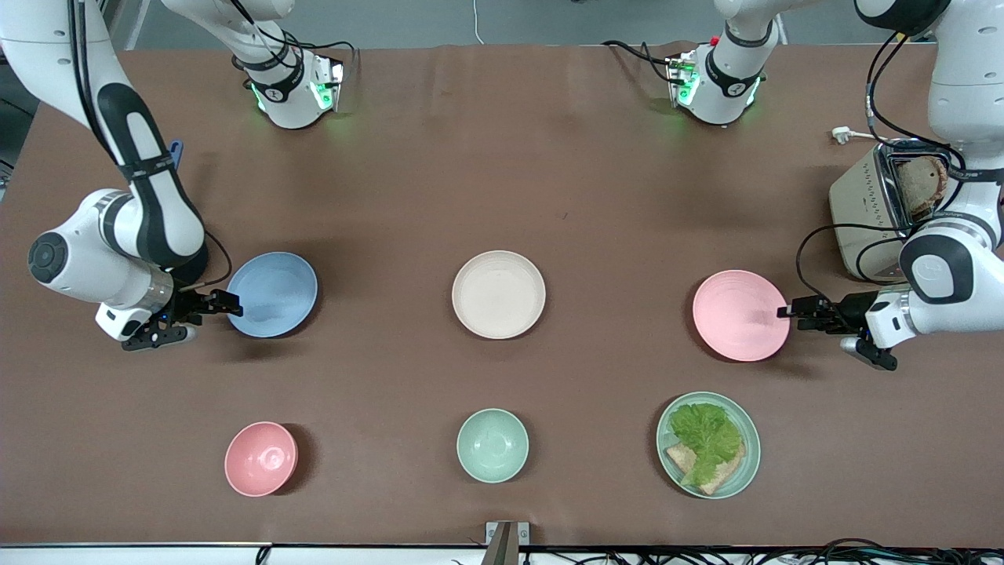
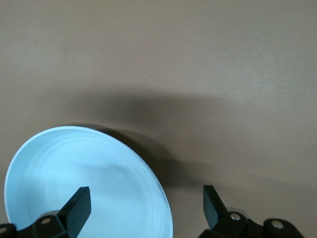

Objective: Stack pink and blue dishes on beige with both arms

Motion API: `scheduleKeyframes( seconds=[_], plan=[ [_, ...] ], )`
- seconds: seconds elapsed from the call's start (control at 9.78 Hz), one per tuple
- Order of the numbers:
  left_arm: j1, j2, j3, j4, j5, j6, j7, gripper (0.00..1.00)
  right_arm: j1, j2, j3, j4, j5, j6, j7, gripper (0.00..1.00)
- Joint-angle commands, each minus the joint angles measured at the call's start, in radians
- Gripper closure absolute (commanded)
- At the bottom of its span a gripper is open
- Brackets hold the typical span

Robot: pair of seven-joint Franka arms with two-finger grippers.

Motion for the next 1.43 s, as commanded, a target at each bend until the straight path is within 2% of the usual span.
scheduleKeyframes(
  seconds=[0.0,0.1,0.2,0.31,0.41,0.61,0.82,1.02,1.12,1.33],
  plan=[
    [-0.012,0.043,0.002,0.007,-0.014,0.024,0.024,0.57,-0.051,0.037,0.008,-0.009,0.188,-0.001,-0.225,0.0],
    [-0.011,0.046,0.002,0.008,-0.014,0.024,0.024,0.64,-0.051,0.045,0.007,-0.013,0.251,-0.012,-0.285,0.0],
    [-0.011,0.048,0.002,0.008,-0.012,0.024,0.024,0.72,-0.051,0.045,0.008,-0.013,0.262,-0.03,-0.289,0.0],
    [-0.012,0.045,0.002,0.008,-0.012,0.023,0.024,0.86,-0.053,0.047,0.008,-0.018,0.267,-0.033,-0.29,0.03],
    [-0.008,0.031,-0.004,0.01,-0.011,0.003,0.027,1.0,-0.051,0.047,0.008,-0.042,0.283,-0.032,-0.29,0.13],
    [-0.011,-0.056,-0.056,0.013,-0.012,-0.109,-0.035,1.0,-0.048,0.047,0.007,-0.048,0.297,-0.035,-0.292,0.36],
    [-0.012,-0.138,-0.164,0.019,0.0,-0.161,-0.256,1.0,-0.051,0.055,0.007,-0.048,0.297,-0.033,-0.302,0.48],
    [-0.061,-0.164,-0.251,0.019,0.012,-0.154,-0.487,1.0,-0.054,0.055,0.007,-0.048,0.297,-0.037,-0.301,0.77],
    [-0.139,-0.166,-0.254,0.024,0.041,-0.132,-0.619,1.0,-0.054,0.055,0.007,-0.047,0.297,-0.037,-0.299,0.97],
    [-0.3,-0.164,-0.255,0.01,0.116,0.002,-0.881,1.0,-0.054,0.053,0.005,-0.038,0.299,-0.053,-0.292,1.0]
  ],
)
